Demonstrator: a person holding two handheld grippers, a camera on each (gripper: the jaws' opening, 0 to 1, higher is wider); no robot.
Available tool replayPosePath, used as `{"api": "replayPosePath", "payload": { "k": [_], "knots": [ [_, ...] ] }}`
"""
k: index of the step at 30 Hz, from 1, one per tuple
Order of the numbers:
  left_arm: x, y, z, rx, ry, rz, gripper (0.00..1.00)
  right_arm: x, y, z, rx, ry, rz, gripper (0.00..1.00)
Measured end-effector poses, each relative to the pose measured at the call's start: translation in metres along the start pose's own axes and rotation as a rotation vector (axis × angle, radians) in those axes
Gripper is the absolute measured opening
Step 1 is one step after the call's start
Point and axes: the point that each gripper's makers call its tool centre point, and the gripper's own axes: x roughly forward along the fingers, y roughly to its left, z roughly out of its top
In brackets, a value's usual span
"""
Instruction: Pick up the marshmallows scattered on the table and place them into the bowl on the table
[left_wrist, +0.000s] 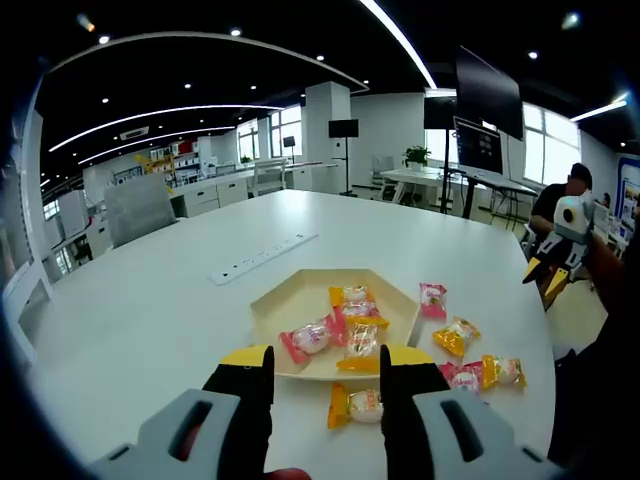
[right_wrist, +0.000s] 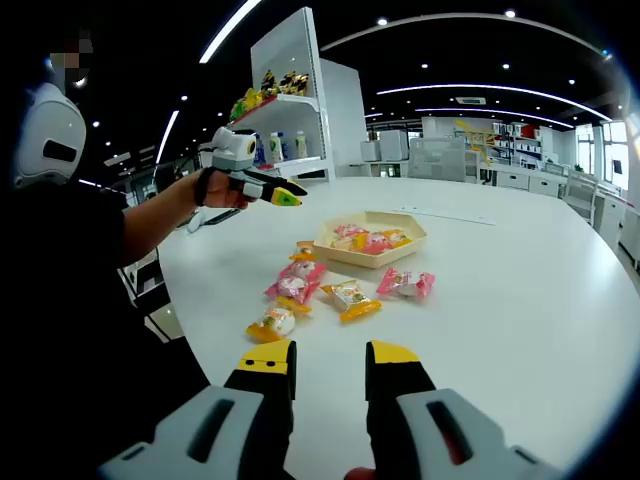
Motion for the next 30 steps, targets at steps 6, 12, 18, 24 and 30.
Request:
{"api": "replayPosePath", "payload": {
  "k": [6, 12, 18, 24, 30],
  "knots": [
    [-0.008, 0.0, -0.004, -0.014, -0.007, 0.003, 0.43, 0.002, 0.002, 0.0, 0.0, 0.002, 0.005, 0.28],
    [-0.015, -0.003, -0.006, -0.021, -0.016, 0.0, 0.43, 0.003, 0.003, 0.0, -0.001, 0.005, 0.01, 0.28],
    [-0.021, -0.004, -0.012, -0.015, -0.006, -0.004, 0.43, 0.003, 0.004, 0.0, -0.003, 0.005, 0.01, 0.28],
    [-0.031, -0.002, -0.016, -0.025, -0.007, 0.002, 0.43, 0.006, 0.006, 0.0, -0.004, 0.008, 0.018, 0.28],
    [-0.04, -0.001, -0.023, -0.033, -0.005, 0.013, 0.43, 0.008, 0.006, 0.001, -0.007, 0.011, 0.023, 0.28]
  ]
}}
